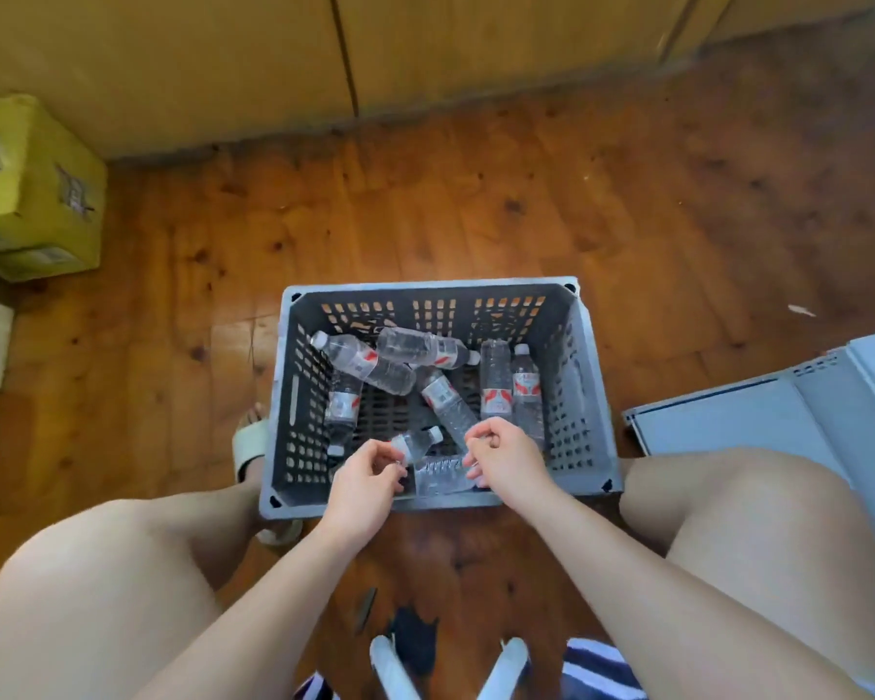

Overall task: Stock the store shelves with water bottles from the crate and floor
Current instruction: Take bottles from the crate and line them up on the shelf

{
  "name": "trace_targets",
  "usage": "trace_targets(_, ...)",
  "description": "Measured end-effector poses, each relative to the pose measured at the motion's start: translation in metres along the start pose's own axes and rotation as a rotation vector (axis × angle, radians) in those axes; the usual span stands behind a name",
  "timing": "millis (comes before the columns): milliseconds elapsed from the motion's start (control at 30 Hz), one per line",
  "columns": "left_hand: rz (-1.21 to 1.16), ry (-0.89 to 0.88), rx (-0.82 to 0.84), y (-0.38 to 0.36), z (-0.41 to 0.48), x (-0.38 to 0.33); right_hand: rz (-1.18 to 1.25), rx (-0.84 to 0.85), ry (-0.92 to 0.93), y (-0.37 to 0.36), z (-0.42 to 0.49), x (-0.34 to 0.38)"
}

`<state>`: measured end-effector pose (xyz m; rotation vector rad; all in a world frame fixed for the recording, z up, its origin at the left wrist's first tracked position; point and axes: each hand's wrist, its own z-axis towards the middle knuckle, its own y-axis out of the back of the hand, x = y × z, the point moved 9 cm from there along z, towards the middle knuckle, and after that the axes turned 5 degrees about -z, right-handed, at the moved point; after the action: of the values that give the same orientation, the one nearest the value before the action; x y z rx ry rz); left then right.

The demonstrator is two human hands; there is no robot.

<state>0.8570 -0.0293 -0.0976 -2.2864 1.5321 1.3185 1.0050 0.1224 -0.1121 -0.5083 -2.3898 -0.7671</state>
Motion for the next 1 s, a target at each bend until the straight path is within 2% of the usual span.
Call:
trace_targets(100,0.109,0.076,0.059,-0.010,0.046,0.028,-0.102,0.026,-0.101,-0.015,0.052,-0.021)
trace_targets(233,0.351,0.121,0.232,-0.035,0.101,0.062,-0.297,0.088,-0.175,-0.036,0.112,-0.051)
trace_targets(333,0.460,0.157,0.358,-0.050,0.130,0.085,-0.514,0.120,-0.145,-0.049,0.153,-0.058)
trace_targets(500,0.575,0.186,0.527,-0.064,0.149,0.123,-0.746,0.117,-0.039,-0.080,0.206,-0.061)
trace_targets(600,0.491,0.270,0.494,-0.060,0.151,0.141,-0.810,0.123,-0.043,-0.095,0.226,-0.071)
trace_targets(767,0.281,0.318,0.282,-0.044,0.164,0.135,-0.900,0.117,-0.018,-0.098,0.237,-0.084)
trace_targets(900,0.284,0.326,0.262,-0.033,0.158,0.127,-0.752,0.079,-0.046,-0.079,0.221,-0.070)
trace_targets(1000,0.281,0.282,0.240,-0.026,0.147,0.104,-0.445,0.086,-0.183,-0.056,0.189,-0.059)
